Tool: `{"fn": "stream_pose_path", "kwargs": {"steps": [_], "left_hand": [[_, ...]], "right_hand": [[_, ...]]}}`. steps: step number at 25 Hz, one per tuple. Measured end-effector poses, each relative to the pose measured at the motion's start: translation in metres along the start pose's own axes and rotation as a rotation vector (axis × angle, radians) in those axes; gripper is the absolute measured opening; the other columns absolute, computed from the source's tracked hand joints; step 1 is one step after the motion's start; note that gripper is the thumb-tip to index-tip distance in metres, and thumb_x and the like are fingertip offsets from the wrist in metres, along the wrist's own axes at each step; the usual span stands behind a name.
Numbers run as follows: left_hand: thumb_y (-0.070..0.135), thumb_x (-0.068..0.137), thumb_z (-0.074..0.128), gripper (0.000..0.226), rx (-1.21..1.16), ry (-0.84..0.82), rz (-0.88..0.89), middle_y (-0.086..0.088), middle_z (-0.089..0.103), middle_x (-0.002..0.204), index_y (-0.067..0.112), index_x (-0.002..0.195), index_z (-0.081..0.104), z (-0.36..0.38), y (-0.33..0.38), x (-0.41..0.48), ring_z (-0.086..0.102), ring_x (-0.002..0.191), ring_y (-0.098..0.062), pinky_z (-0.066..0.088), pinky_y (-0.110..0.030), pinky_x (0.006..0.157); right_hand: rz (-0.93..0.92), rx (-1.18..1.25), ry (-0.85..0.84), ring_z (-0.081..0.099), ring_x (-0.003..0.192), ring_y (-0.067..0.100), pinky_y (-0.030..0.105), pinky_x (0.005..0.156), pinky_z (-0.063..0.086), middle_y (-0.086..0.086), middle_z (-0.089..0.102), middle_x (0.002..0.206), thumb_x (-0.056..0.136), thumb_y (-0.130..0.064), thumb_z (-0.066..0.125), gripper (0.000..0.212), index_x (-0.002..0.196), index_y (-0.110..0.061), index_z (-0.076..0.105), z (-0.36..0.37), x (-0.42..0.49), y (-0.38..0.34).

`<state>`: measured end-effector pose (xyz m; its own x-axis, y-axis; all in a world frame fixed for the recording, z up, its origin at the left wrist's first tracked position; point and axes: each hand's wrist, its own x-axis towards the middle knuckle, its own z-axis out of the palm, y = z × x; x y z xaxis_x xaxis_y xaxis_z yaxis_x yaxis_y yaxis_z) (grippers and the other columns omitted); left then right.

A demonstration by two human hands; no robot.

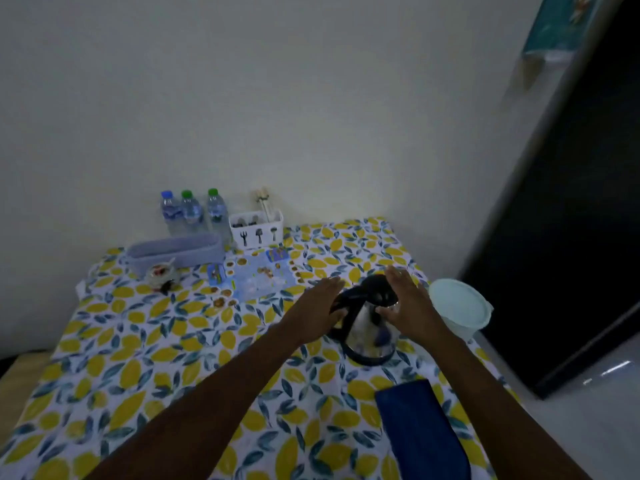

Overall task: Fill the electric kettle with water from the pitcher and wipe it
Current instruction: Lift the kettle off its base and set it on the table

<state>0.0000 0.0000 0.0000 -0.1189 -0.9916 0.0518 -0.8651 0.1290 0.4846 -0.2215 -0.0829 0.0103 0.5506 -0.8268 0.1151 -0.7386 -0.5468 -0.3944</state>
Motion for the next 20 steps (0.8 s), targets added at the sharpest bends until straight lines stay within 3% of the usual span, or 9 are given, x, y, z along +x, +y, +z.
{"fn": "stream_pose_path", "kwargs": {"steps": [4, 7, 10, 14, 20], "left_hand": [[0.037, 0.097, 0.048, 0.072, 0.003, -0.003, -0.098, -0.009, 0.003, 0.162, 0.012, 0.151, 0.006, 0.044, 0.01, 0.025, -0.001, 0.149, -0.028, 0.012, -0.045, 0.121], [0.037, 0.096, 0.05, 0.071, -0.049, 0.052, -0.173, -0.013, 0.017, 0.159, 0.011, 0.15, 0.012, 0.061, 0.004, 0.048, 0.016, 0.146, -0.029, 0.023, -0.046, 0.118], [0.033, 0.094, 0.055, 0.062, -0.143, 0.127, -0.258, -0.014, 0.04, 0.142, 0.012, 0.146, 0.026, 0.075, 0.005, 0.061, 0.04, 0.128, -0.031, 0.039, -0.043, 0.106], [0.036, 0.093, 0.055, 0.049, -0.271, 0.209, -0.318, -0.012, 0.051, 0.125, 0.012, 0.134, 0.041, 0.089, 0.0, 0.066, 0.049, 0.112, -0.027, 0.046, -0.038, 0.095], [0.027, 0.09, 0.066, 0.023, -0.502, 0.238, -0.382, -0.004, 0.056, 0.095, 0.015, 0.105, 0.055, 0.071, 0.012, 0.072, 0.055, 0.084, -0.018, 0.04, -0.025, 0.071]], "right_hand": [[0.048, -0.02, -0.064, -0.001, 0.146, 0.028, 0.057, 0.114, 0.016, 0.005, 0.004, 0.16, 0.084, -0.035, 0.065, 0.086, 0.15, -0.017, 0.013, 0.029, 0.013, 0.023], [0.022, 0.07, -0.052, 0.005, 0.145, 0.033, 0.059, 0.11, 0.027, 0.01, 0.009, 0.159, 0.08, -0.031, 0.069, 0.088, 0.149, -0.02, 0.016, 0.049, 0.02, 0.043], [0.004, 0.209, 0.035, 0.002, 0.146, 0.026, 0.048, 0.112, 0.024, 0.005, 0.01, 0.159, 0.082, -0.024, 0.067, 0.085, 0.149, -0.025, 0.015, 0.064, 0.019, 0.052], [0.04, 0.253, 0.103, -0.002, 0.146, 0.021, 0.038, 0.112, 0.016, -0.003, 0.007, 0.159, 0.08, -0.024, 0.071, 0.092, 0.149, -0.024, 0.009, 0.076, 0.018, 0.053], [0.061, 0.405, 0.157, 0.0, 0.146, 0.018, 0.046, 0.112, 0.026, -0.013, 0.012, 0.154, 0.076, -0.012, 0.075, 0.095, 0.149, -0.026, 0.016, 0.069, 0.017, 0.05]]}}
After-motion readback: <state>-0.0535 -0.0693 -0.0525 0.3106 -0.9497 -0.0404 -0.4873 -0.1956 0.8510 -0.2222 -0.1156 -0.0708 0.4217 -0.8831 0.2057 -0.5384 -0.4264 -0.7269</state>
